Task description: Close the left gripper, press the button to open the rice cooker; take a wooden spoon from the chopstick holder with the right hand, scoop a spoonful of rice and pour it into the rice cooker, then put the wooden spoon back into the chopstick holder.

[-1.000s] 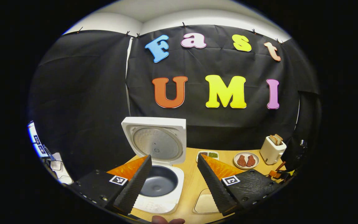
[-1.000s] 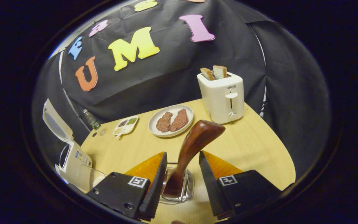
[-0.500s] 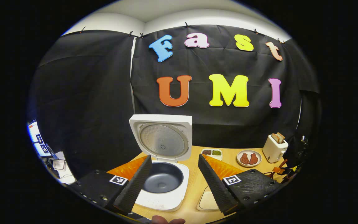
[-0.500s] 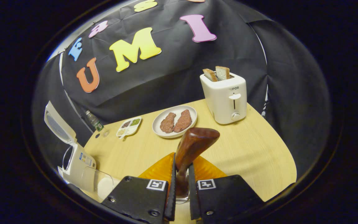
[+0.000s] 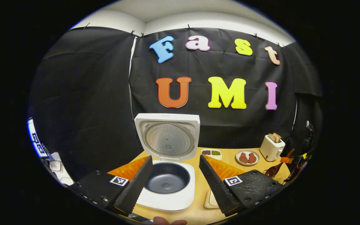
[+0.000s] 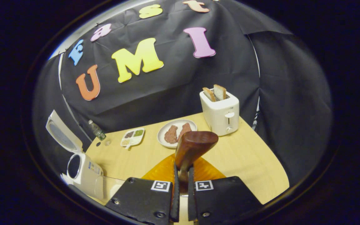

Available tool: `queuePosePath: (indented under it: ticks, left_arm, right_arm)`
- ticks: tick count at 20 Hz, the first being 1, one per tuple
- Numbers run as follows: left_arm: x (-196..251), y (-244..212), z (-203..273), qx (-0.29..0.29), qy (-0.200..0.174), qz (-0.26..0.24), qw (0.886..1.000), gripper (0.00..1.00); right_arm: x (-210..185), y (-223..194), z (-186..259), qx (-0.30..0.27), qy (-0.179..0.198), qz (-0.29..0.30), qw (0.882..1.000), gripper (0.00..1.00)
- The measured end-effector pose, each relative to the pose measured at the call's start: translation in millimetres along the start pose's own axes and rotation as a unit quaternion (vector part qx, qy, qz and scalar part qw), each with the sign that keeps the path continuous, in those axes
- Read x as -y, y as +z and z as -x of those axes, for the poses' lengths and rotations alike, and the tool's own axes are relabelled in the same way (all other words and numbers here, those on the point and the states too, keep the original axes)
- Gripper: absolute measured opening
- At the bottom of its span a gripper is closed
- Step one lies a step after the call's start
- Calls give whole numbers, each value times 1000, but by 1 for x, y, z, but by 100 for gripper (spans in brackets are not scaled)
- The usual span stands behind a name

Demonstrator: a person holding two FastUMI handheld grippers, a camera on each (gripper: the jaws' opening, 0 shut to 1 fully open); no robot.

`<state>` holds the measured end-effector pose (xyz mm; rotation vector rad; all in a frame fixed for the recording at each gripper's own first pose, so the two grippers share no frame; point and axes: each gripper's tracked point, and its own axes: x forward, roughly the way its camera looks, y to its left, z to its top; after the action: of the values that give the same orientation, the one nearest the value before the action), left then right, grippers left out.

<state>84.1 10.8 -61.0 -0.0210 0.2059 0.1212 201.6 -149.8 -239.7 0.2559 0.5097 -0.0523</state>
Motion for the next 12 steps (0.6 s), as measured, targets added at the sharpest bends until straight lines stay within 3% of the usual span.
queuePosePath:
  ticks: [4,6,9,12]
  left_arm:
    - [-12,-2,2,11,-43,-4,999,96]
    - [-22,-2,2,14,-66,-4,998,96]
    - [-43,2,5,21,-81,3,996,96]
    - [-68,5,5,24,-74,10,997,96]
  right_arm:
    - [-47,22,47,29,2,14,999,14]
    - [-83,18,67,36,22,22,999,14]
    - [-135,-3,79,33,52,34,998,14]
    - [-168,-39,71,19,52,77,995,14]
